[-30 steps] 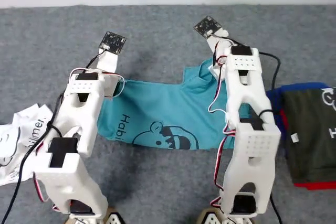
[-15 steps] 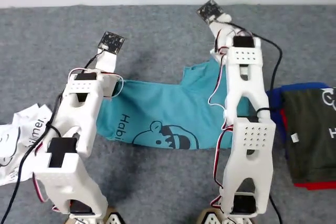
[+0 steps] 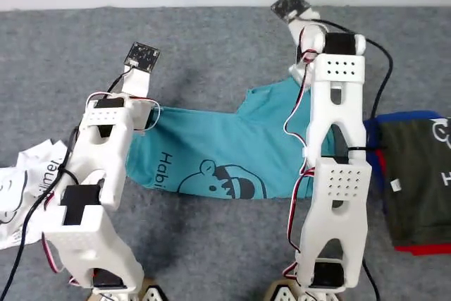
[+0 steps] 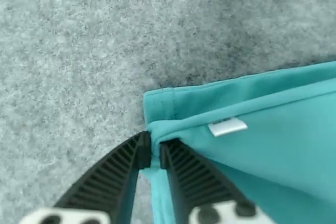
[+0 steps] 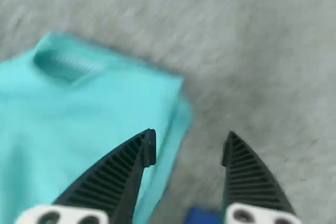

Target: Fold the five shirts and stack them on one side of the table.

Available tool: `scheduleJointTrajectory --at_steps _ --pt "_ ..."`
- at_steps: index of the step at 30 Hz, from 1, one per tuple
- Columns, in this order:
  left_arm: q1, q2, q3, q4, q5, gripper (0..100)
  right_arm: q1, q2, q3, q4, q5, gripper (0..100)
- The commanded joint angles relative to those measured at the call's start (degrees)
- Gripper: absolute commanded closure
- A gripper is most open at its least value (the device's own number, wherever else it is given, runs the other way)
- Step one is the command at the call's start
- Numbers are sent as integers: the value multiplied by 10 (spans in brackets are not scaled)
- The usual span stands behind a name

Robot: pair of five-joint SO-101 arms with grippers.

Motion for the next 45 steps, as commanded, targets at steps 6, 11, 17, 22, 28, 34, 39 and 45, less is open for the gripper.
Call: scheduleJointTrajectory --at_steps 6,11,17,22,28,34,39,45 --pt "47 -46 -24 4 10 891 -12 76 -10 -10 3 819" --pt "31 -46 -57 32 57 879 -10 124 -11 -87 4 790" --pt "9 -46 -118 101 55 880 -11 146 -11 -164 6 790" --pt "-13 -46 -129 115 55 881 -11 136 -20 -137 5 790" --pt "-13 -46 -129 133 58 881 -6 103 -128 -16 4 790" --pt "48 -45 -131 278 58 881 21 93 -244 131 4 790" --pt "53 -40 -128 320 59 881 64 105 -222 129 4 790" --pt "39 -46 -133 420 57 882 95 51 -152 132 3 790"
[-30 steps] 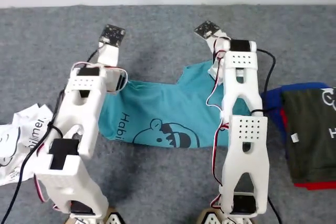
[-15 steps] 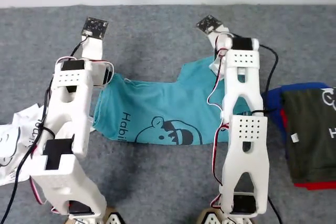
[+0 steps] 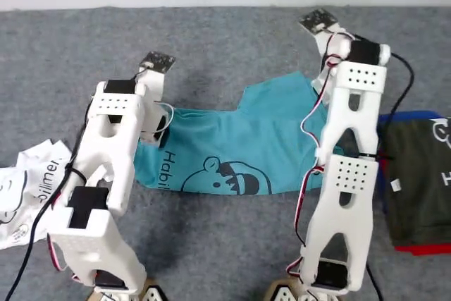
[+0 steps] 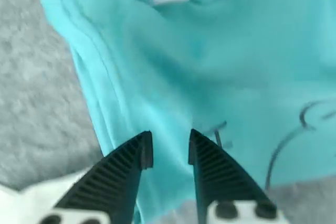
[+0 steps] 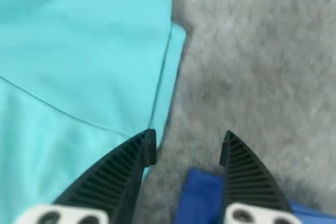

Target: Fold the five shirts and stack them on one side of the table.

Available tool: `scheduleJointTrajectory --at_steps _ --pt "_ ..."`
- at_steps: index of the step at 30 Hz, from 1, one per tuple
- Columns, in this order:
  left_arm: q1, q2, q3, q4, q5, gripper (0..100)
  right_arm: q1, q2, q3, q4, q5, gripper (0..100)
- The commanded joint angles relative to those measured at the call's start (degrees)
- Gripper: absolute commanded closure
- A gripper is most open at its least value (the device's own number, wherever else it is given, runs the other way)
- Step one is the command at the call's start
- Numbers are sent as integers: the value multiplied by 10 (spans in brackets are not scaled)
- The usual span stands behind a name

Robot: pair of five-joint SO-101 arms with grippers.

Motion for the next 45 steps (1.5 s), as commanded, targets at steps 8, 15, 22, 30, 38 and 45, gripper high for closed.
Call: scheduleJointTrajectory --at_steps 8,15,22,30,38,45 --pt "-98 -28 -28 113 5 882 11 -320 388 22 -10 790" --pt "-105 -27 -25 94 4 882 13 -473 578 22 17 790" --pt "-89 -22 25 66 4 882 15 -579 740 -15 18 790" --pt "-79 42 71 -21 4 896 18 -667 881 -100 18 790" --pt "-70 61 72 -21 4 987 20 -699 983 -145 18 790" --pt "-65 56 71 -1 4 987 20 -695 1037 -187 14 790"
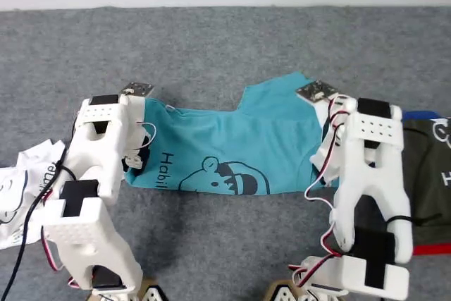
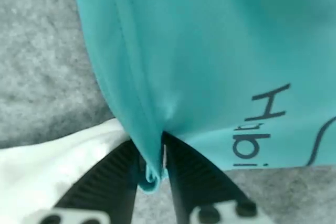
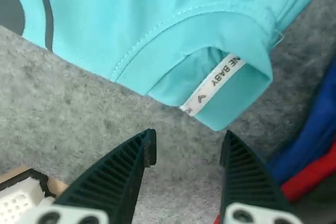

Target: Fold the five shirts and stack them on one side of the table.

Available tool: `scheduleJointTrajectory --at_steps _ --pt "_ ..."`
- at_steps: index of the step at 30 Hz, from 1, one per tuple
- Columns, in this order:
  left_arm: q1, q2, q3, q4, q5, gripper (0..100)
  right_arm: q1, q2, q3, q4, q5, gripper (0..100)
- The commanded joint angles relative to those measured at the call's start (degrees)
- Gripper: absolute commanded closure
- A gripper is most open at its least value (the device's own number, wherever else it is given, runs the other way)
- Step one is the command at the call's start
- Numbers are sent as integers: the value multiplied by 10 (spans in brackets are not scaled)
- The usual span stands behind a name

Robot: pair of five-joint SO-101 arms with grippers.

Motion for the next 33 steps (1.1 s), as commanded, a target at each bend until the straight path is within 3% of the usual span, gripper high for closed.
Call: scheduleJointTrajectory --at_steps 1,11,19,25,33 --pt "4 -4 4 9 1 987 7 -20 19 -21 2 790" --pt "8 -4 5 20 2 987 57 -18 103 -136 5 790" --pt "9 -4 5 20 2 987 32 -19 199 -270 2 793" --pt "9 1 5 20 2 987 46 -24 211 -321 2 996" --pt "9 -4 5 21 2 987 73 -24 207 -318 2 989"
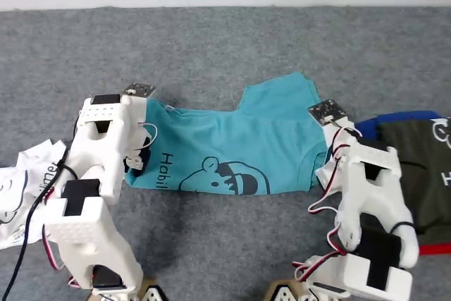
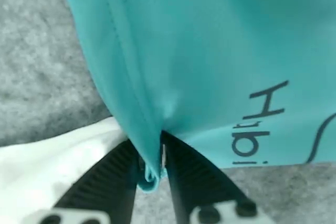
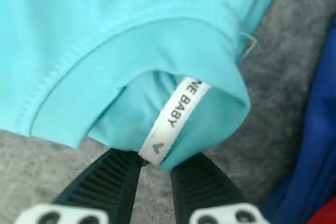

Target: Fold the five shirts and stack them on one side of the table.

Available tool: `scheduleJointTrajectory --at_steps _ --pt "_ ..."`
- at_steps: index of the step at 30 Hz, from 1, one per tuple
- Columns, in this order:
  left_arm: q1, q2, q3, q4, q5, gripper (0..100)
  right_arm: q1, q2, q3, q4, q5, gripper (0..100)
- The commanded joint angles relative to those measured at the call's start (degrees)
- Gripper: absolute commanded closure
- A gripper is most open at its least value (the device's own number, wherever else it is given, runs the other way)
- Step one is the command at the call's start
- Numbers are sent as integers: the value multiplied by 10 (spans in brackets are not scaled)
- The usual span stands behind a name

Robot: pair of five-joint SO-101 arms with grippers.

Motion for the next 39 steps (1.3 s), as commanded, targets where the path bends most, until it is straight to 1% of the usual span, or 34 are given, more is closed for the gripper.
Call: scheduleJointTrajectory --at_steps 1,5,9,12,15,18,21,24,29,33,39 --pt "4 -4 5 18 2 987 18 -26 -5 9 4 989" --pt "3 -4 -27 89 1 988 22 -65 -11 63 5 989" --pt "3 -4 -77 166 1 988 22 -148 -11 131 5 989" --pt "3 -5 -100 207 1 988 21 -218 -11 193 17 989" --pt "2 -5 -92 211 1 988 22 -266 -9 251 56 989" --pt "3 -6 -66 211 0 988 29 -276 0 293 73 989" --pt "0 -38 -10 211 -33 988 46 -276 24 287 90 989" --pt "-10 -103 44 209 -58 988 62 -276 44 276 97 989" --pt "-43 -177 73 207 -102 988 65 -280 61 282 96 989" --pt "-60 -172 89 207 -116 987 66 -280 71 284 95 989" --pt "-81 -158 103 207 -116 987 66 -281 93 298 96 989"
